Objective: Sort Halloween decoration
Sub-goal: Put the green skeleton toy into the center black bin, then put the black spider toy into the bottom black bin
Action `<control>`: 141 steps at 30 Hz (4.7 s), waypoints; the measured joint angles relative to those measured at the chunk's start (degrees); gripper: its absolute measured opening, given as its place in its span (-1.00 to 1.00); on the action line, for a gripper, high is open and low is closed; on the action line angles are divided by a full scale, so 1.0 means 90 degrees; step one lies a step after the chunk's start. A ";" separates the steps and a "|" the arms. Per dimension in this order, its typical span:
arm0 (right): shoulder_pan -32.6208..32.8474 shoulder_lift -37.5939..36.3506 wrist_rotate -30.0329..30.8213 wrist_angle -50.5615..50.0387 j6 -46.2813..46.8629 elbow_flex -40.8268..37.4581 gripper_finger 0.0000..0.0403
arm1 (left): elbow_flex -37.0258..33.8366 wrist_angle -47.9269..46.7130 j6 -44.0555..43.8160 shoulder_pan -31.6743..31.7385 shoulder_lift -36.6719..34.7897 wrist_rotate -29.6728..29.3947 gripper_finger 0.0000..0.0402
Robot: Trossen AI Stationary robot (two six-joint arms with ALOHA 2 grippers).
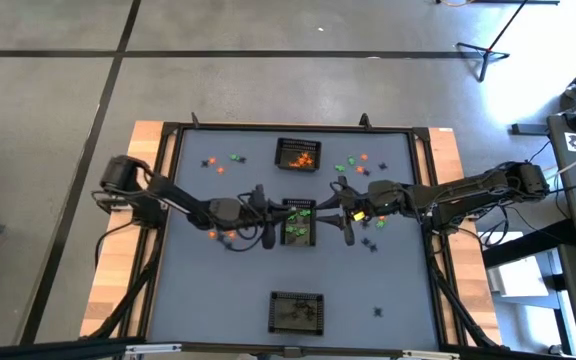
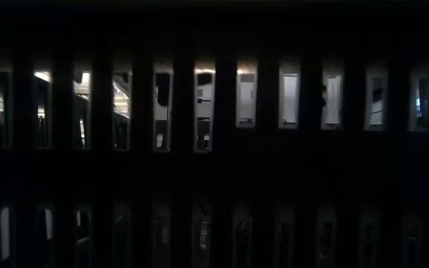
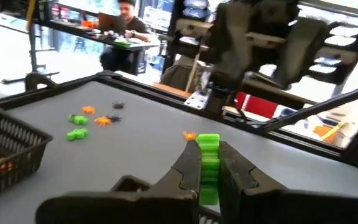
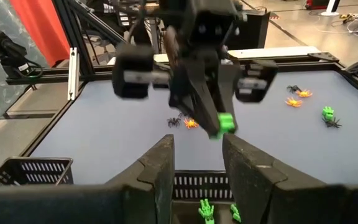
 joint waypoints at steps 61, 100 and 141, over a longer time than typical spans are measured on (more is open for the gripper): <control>0.1531 -0.0017 0.1105 -0.6212 0.3960 0.0364 -0.34 | -0.1707 0.0933 0.0659 -0.0974 -0.1630 -0.0020 -0.63; 0.2586 0.0005 0.2116 -0.5189 0.5821 -0.1121 -0.45 | -0.1705 0.0899 0.0483 -0.0988 -0.1630 -0.0025 -0.63; 0.3415 0.4046 0.0105 -0.3329 0.1641 0.3895 -0.74 | -0.1702 0.0582 0.0450 -0.0983 -0.1628 -0.0251 -0.63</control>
